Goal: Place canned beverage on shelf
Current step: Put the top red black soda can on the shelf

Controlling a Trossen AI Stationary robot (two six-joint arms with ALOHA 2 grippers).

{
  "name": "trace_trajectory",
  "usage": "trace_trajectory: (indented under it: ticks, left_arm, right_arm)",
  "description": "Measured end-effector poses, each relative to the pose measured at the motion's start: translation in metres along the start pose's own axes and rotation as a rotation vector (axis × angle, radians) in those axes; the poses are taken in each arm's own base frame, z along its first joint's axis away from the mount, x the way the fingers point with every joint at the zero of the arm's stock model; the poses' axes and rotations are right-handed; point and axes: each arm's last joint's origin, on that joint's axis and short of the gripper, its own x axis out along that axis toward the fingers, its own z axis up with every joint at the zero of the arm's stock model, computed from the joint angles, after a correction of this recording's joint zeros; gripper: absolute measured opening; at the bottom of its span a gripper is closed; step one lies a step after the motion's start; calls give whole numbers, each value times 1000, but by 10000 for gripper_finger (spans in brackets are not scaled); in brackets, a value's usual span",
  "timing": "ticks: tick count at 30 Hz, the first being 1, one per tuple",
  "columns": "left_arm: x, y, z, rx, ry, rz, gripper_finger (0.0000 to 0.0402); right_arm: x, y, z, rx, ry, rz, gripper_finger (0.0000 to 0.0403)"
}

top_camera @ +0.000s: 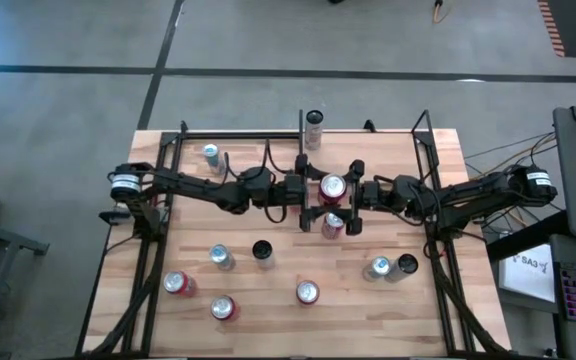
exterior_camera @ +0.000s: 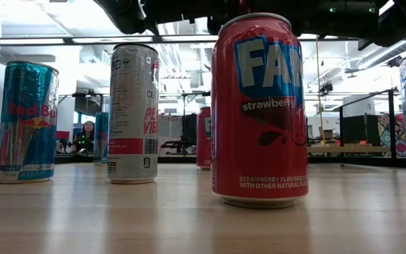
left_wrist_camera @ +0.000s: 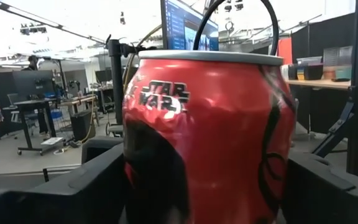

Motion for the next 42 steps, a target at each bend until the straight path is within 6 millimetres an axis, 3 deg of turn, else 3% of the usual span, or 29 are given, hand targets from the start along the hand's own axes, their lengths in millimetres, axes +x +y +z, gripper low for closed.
trace_trajectory:
  ticks: [4, 14, 25, 30, 35, 42]
  left_arm:
    - [-1, 0, 0, 3, 3, 0, 286]
    - [-2, 0, -2, 1, 34, 1, 286]
    - [-18, 2, 27, 67, 86, 47, 286]
    - [-43, 0, 39, 122, 93, 123, 286]
    - [-82, -4, 52, 163, 93, 242, 286]
    - [-119, -13, 38, 116, 88, 287, 286]
  right_arm:
    - [0, 0, 0, -1, 3, 0, 295]
    - [0, 0, -2, 52, 26, -4, 343]
    - [4, -2, 9, 86, 28, -15, 360]
    - [10, -6, 26, 84, 152, -43, 361]
    - [17, -10, 50, 76, 303, -104, 361]
    - [33, -7, 82, 30, 273, -74, 361]
